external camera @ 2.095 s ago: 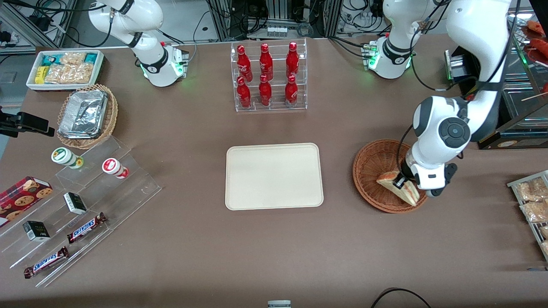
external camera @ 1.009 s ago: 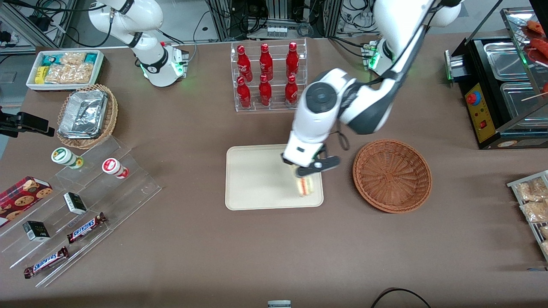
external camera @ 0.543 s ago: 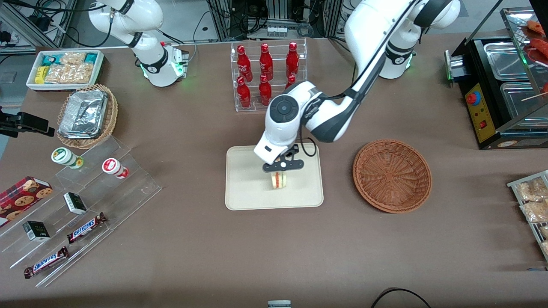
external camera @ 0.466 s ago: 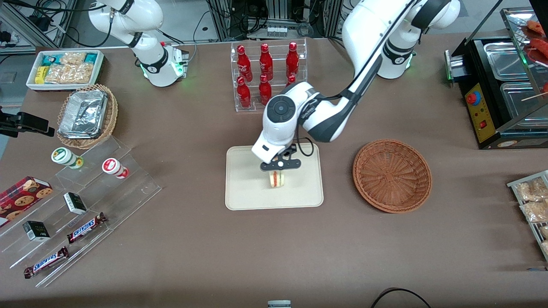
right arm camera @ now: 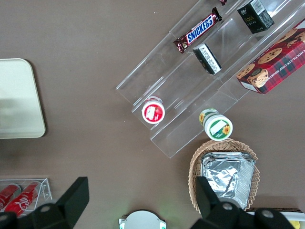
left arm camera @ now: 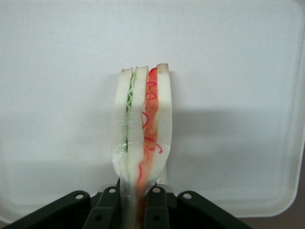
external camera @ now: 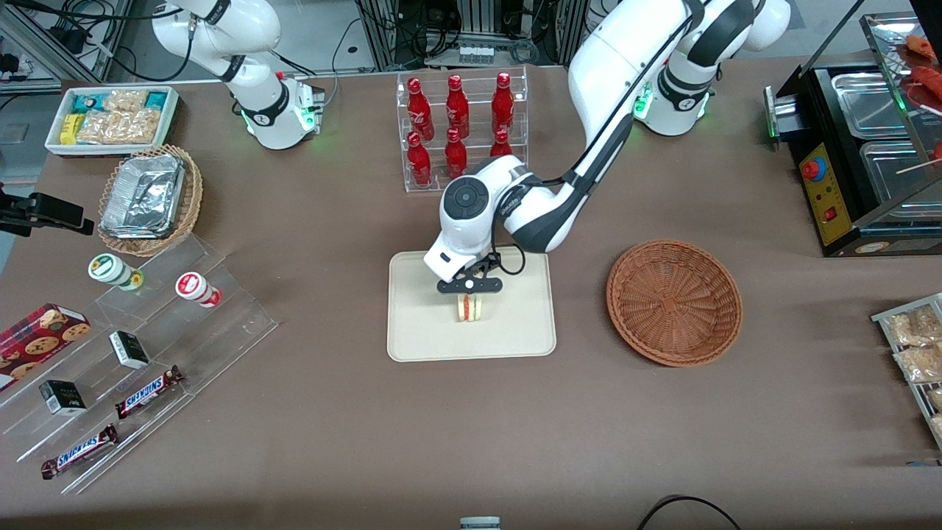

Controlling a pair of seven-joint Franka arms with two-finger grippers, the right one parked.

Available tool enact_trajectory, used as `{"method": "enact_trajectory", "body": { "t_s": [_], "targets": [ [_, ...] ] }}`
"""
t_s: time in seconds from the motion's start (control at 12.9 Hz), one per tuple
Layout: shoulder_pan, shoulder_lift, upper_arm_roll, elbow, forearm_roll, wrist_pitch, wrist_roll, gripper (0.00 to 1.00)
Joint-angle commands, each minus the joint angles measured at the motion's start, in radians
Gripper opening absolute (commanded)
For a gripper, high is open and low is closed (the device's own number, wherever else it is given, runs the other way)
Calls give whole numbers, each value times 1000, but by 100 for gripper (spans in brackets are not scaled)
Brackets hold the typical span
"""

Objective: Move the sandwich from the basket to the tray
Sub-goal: 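Lower the sandwich onto the tray and open the left gripper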

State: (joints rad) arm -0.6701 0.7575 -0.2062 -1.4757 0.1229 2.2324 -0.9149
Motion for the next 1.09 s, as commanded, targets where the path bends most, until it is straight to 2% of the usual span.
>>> {"method": "enact_trajectory", "body": {
  "t_s": [0.0, 0.08, 0.23, 0.54, 1.01],
  "targets": [
    [-14, 48, 13, 41, 44, 27, 8, 0],
    [-14, 49, 13, 41, 50, 32, 8, 9],
    [-14, 48, 14, 41, 55, 32, 5, 100],
    [-13, -13, 14, 32, 57, 13, -13, 100],
    [26, -240, 19, 29, 46, -249, -116, 100]
  ]
}}
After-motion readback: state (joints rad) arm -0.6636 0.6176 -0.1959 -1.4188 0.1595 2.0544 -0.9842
